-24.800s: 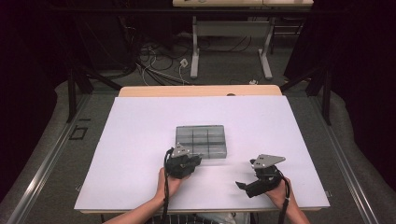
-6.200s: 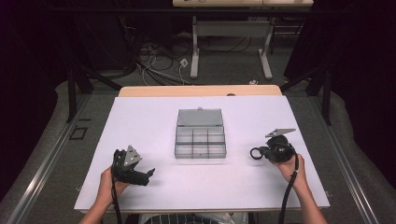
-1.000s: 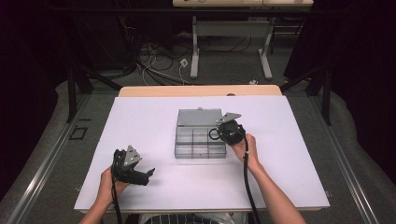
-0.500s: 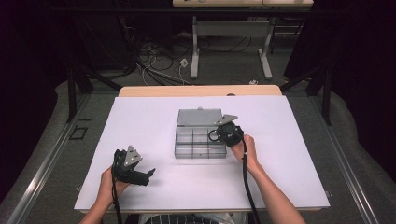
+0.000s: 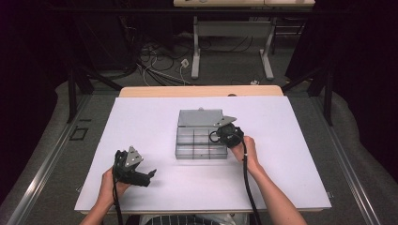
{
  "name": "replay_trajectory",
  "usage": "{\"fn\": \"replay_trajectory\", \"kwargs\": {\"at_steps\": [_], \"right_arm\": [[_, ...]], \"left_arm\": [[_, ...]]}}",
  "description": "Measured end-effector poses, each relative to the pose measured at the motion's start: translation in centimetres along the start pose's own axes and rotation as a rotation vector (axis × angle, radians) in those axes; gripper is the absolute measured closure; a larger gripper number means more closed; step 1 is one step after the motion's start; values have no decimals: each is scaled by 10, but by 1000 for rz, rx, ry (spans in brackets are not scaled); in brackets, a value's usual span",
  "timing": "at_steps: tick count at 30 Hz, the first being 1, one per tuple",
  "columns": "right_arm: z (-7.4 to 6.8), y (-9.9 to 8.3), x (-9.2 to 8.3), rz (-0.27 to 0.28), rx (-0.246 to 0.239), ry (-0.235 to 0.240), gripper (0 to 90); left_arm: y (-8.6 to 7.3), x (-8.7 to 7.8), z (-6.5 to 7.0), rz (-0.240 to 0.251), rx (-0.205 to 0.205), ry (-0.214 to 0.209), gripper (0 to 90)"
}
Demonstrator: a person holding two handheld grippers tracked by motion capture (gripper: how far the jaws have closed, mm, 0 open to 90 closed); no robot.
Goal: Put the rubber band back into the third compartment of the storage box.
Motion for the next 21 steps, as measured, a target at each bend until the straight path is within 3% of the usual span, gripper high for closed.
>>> {"fn": "replay_trajectory", "kwargs": {"at_steps": [16, 21], "right_arm": [[-2, -2, 4, -17, -4, -4, 855], [-3, -3, 6, -34, -41, -17, 846]], "left_arm": [[0, -1, 0, -6, -2, 1, 1], [-1, -1, -1, -7, 1, 3, 1]]}}
Point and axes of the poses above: each handheld gripper's, and its own axes: x roughly forward along the jaws, y roughly out of its top, z roughly to its right, the point moved 7 cm from there along x, roughly forward along the jaws, and after that the axes turned 9 degrees about -x, right-handed, at the moved point
